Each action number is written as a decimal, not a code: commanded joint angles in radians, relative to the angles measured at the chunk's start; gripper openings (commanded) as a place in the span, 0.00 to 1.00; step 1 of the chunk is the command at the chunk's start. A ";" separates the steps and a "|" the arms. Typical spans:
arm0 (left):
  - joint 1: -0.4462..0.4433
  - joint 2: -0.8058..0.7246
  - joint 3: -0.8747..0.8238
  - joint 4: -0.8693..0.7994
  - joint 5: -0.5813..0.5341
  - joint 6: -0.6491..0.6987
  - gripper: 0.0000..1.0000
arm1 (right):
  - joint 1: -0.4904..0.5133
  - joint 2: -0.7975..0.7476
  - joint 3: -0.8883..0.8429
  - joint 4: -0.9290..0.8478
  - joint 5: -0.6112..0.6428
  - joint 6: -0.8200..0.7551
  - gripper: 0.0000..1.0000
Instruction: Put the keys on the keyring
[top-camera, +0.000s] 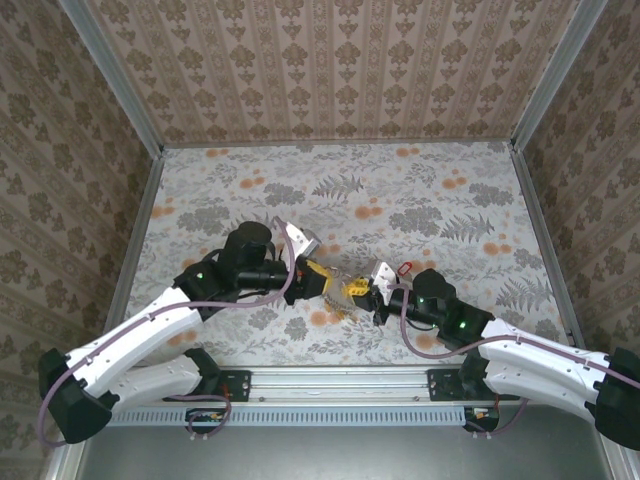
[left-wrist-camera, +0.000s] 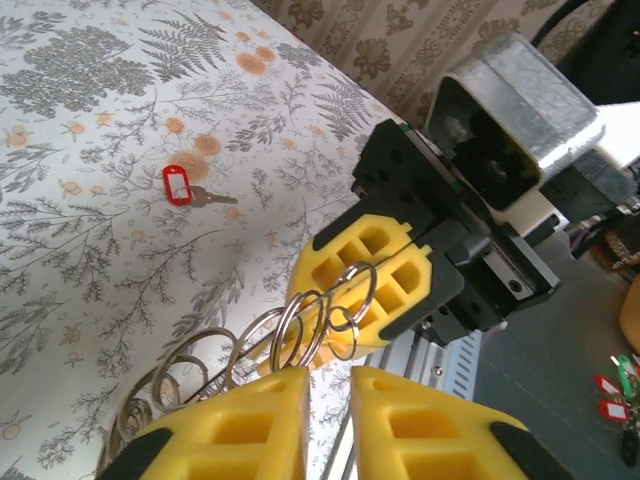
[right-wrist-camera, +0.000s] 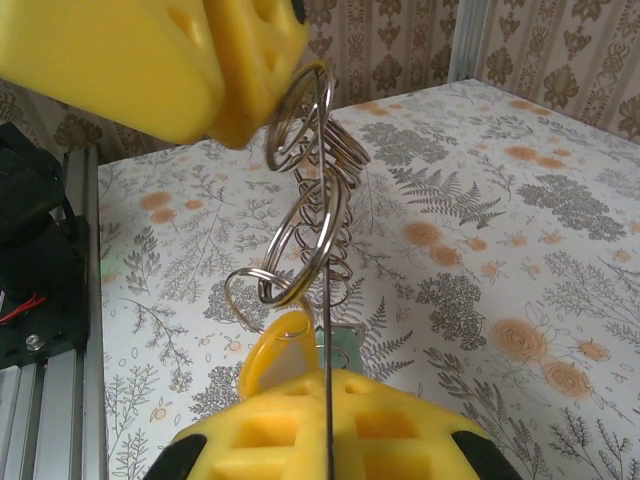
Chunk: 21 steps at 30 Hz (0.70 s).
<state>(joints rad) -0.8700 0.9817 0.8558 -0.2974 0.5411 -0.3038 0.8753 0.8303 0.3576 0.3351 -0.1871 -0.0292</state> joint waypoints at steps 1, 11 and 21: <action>0.006 0.011 -0.005 0.044 -0.031 -0.026 0.23 | 0.005 -0.022 -0.006 0.077 -0.014 0.004 0.00; 0.025 0.044 -0.003 0.087 -0.062 -0.026 0.33 | 0.004 -0.028 -0.014 0.084 -0.014 0.005 0.00; 0.022 0.090 0.075 0.061 -0.029 0.020 0.37 | 0.005 -0.025 -0.014 0.079 -0.011 -0.003 0.00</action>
<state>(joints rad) -0.8566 1.0512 0.8753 -0.2398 0.5247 -0.3180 0.8703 0.8303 0.3317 0.3336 -0.1490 -0.0185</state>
